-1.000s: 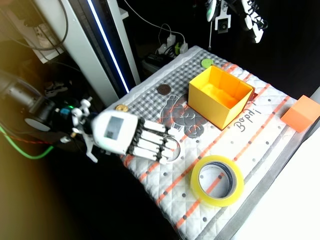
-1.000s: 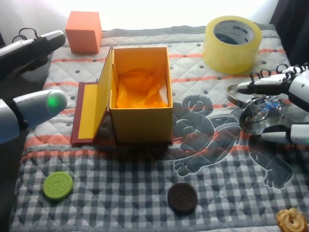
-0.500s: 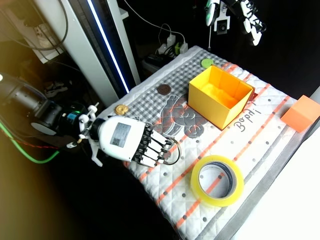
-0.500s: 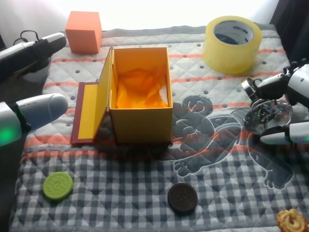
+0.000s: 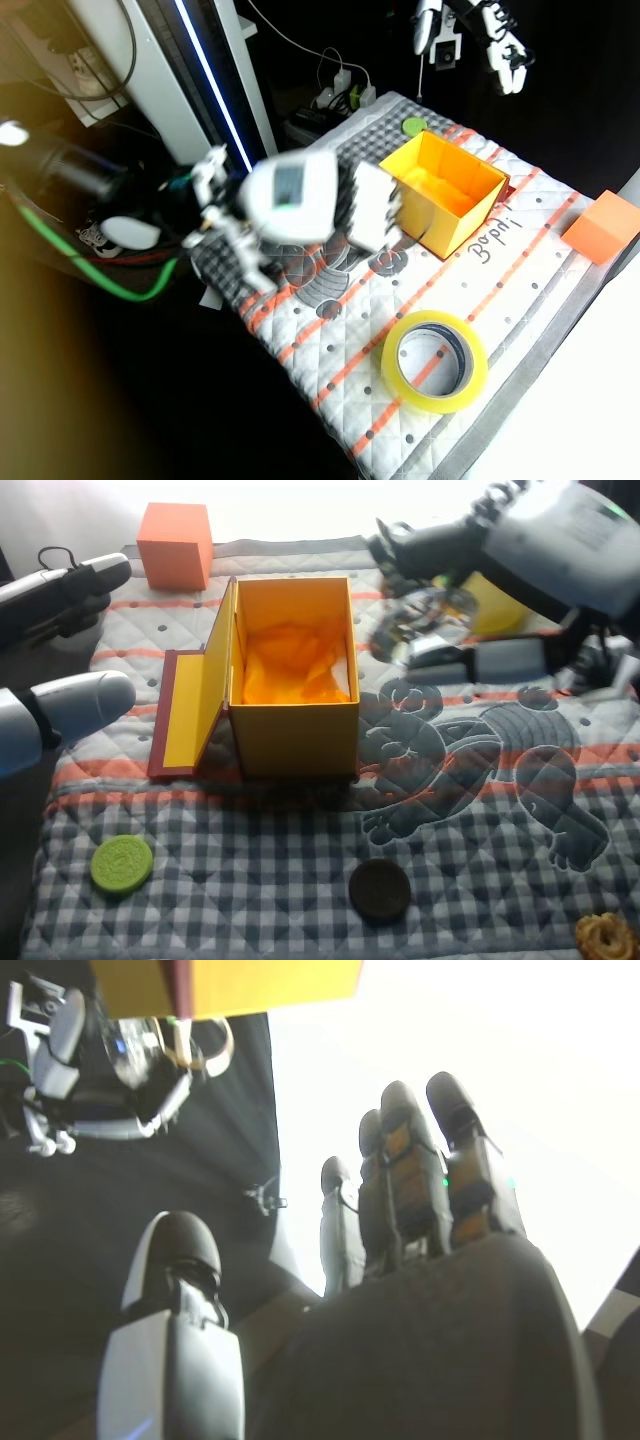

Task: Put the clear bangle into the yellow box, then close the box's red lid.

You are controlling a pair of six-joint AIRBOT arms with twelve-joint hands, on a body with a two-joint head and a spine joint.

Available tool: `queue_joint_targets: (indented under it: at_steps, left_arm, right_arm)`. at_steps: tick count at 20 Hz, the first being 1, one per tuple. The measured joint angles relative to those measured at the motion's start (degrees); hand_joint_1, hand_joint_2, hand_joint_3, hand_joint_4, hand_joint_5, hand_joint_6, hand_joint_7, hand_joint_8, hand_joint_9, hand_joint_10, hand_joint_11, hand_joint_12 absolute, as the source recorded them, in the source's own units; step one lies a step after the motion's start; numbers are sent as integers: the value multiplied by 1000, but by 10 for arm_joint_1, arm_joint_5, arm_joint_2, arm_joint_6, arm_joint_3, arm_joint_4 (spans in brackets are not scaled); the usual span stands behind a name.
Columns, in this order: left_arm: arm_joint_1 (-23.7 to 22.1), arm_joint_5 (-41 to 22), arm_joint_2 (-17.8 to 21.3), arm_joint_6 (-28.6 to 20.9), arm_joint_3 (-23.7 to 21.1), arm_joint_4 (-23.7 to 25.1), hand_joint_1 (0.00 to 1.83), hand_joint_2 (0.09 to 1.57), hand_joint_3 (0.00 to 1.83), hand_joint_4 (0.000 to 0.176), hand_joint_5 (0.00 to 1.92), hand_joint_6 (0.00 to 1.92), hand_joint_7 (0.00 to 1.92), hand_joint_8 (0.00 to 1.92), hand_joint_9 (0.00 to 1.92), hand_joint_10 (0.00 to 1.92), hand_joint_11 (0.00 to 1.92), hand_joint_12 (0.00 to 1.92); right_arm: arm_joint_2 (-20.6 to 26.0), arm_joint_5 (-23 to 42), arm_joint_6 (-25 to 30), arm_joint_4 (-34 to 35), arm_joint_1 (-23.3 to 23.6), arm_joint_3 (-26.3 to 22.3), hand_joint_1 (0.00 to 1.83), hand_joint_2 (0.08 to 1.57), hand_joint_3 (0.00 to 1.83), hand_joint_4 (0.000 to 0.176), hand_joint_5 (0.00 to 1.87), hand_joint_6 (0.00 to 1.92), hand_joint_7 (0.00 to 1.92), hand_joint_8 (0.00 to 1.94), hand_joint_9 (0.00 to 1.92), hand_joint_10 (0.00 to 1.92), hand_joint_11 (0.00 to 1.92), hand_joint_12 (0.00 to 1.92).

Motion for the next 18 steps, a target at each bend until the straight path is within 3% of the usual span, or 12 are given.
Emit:
queue_joint_targets:
  at_steps: [1, 2, 3, 7, 9, 10, 11, 12, 13, 14, 17, 18]
  left_arm:
    - [0, 1, -2, 0, 2, 1, 377, 1104, 2, 151, 278, 1, 313, 1, 344, 1, 0, 633]
    - [-3, 4, -4, 0, 4, 1, 403, 1093, 0, 161, 284, 2, 321, 2, 352, 4, 0, 653]
    - [-5, 7, -6, -1, 5, 2, 407, 1092, 0, 159, 292, 5, 316, 0, 353, 4, 0, 655]
    - [-7, 17, -9, 0, 11, 1, 414, 1091, 1, 159, 259, 0, 284, 0, 333, 0, 0, 666]
    - [-9, 22, -10, 0, 11, 1, 437, 1083, 0, 153, 260, 1, 273, 1, 326, 0, 0, 715]
    - [-12, 23, -10, 0, 11, 2, 406, 1088, 1, 158, 266, 3, 283, 4, 332, 2, 0, 728]
    - [-13, 23, -12, -1, 13, 2, 378, 1097, 5, 152, 283, 8, 288, 5, 338, 4, 0, 737]
    - [-14, 24, -12, -1, 14, 2, 366, 1100, 3, 147, 291, 6, 291, 3, 335, 2, 0, 753]
    - [-14, 25, -12, -1, 14, 1, 372, 1097, 1, 154, 267, 1, 283, 1, 324, 0, 0, 729]
    - [-14, 26, -13, -1, 14, 1, 380, 1097, 0, 159, 250, 0, 284, 2, 330, 3, 0, 725]
    - [-16, 26, -14, -1, 14, 3, 381, 1102, 1, 154, 258, 2, 280, 0, 328, 1, 0, 705]
    - [-16, 26, -14, -1, 14, 2, 336, 1111, 5, 161, 252, 0, 277, 0, 324, 0, 0, 700]
  right_arm:
    - [-14, -11, 0, -3, 16, 6, 1268, 1063, 0, 0, 981, 869, 1257, 622, 1405, 14, 1211, 476]
    - [-24, -16, 0, -5, 26, 9, 1264, 1066, 2, 0, 958, 940, 1273, 557, 1428, 20, 1241, 490]
    - [-37, -18, 0, -6, 34, 15, 1261, 1069, 2, 0, 947, 975, 1275, 535, 1442, 23, 1273, 503]
    - [-77, -33, 0, 1, 43, 26, 1257, 1075, 2, 0, 947, 959, 1225, 650, 1430, 2, 1318, 475]
    - [-93, -49, 0, 12, 43, 29, 1244, 1092, 1, 0, 918, 1026, 1175, 718, 1378, 1, 1200, 598]
    - [-96, -50, -1, 19, 43, 30, 1250, 1090, 0, 0, 928, 978, 1173, 756, 1382, 3, 1182, 598]
    - [-97, -49, -1, 26, 43, 30, 1261, 1087, 0, 0, 937, 926, 1173, 795, 1400, 11, 1196, 608]
    - [-97, -49, -1, 35, 43, 31, 1269, 1089, 2, 0, 933, 905, 1165, 835, 1407, 9, 1179, 685]
    - [-97, -50, -1, 39, 43, 32, 1274, 1090, 0, 0, 941, 872, 1159, 866, 1418, 10, 1131, 881]
    - [-97, -50, -1, 49, 43, 32, 1259, 1092, 1, 0, 935, 918, 1145, 857, 1407, 5, 1100, 904]
    - [-99, -53, -1, 55, 43, 35, 1231, 1106, 1, 0, 919, 1018, 1100, 861, 1335, 4, 1044, 866]
    - [-101, -57, -1, 55, 43, 35, 1155, 1141, 0, 0, 916, 1055, 1100, 412, 1313, 12, 967, 966]
